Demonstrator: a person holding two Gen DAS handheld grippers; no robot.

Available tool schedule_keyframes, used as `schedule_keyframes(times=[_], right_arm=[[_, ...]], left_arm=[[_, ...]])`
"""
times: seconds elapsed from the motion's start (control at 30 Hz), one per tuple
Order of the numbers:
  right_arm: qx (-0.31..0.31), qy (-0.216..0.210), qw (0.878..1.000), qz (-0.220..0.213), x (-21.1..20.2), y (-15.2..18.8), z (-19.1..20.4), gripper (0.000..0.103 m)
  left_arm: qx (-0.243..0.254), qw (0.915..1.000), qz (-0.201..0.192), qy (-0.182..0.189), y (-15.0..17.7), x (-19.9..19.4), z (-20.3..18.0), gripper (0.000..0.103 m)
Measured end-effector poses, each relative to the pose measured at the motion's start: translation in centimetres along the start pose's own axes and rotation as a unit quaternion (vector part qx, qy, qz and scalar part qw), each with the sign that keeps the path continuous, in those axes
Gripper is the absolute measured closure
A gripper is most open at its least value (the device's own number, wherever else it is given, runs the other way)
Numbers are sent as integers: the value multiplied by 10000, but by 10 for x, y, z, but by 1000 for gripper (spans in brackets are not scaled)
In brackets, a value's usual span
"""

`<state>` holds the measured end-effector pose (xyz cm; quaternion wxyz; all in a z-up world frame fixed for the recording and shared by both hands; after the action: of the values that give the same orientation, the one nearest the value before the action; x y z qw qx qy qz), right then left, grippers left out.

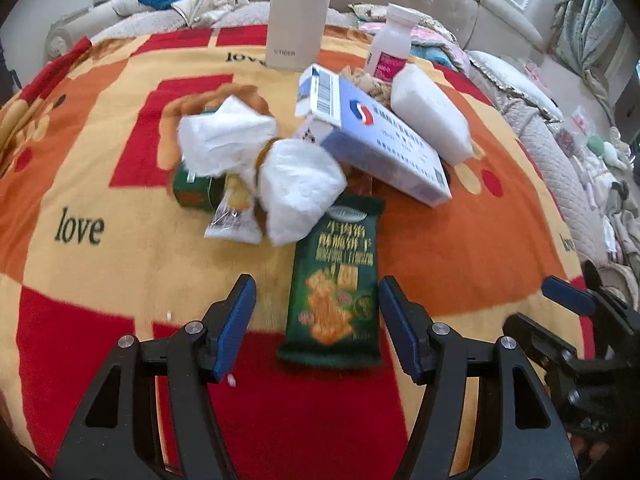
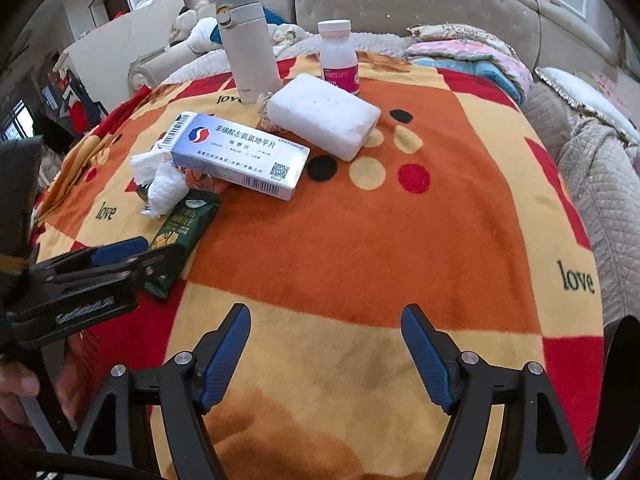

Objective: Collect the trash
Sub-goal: 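Return both open tools to the pile on the blanket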

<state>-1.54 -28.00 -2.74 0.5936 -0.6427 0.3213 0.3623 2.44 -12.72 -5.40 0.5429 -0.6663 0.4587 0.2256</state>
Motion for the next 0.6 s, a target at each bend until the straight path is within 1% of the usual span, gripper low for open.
schedule_keyframes(times=[0.23,0.43,0.6], right_arm=[[-103,94,9999,7,5,-4,-3,26],[-130,121,9998,-11,7,-6,-5,26],[-239,254,9994,-29,7,-5,-6,26]], left_arm=[[159,9997,-22,-183,-6,7,0,41],[163,9997,-15,-162,-6,8,1,40],[167,9997,-26,-151,-6,8,0,40]])
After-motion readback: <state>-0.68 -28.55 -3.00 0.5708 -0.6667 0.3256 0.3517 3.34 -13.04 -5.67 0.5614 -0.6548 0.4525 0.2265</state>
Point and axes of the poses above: each gripper's, at about its wrist camera, not at the fingertips, and x roughly the way its jaws point, z to its left, y to its underside, the point moved 9 cm from there along x, roughly the way its jaws point, and after that the axes turned 9 degrees about y, right-handed, at the moved point
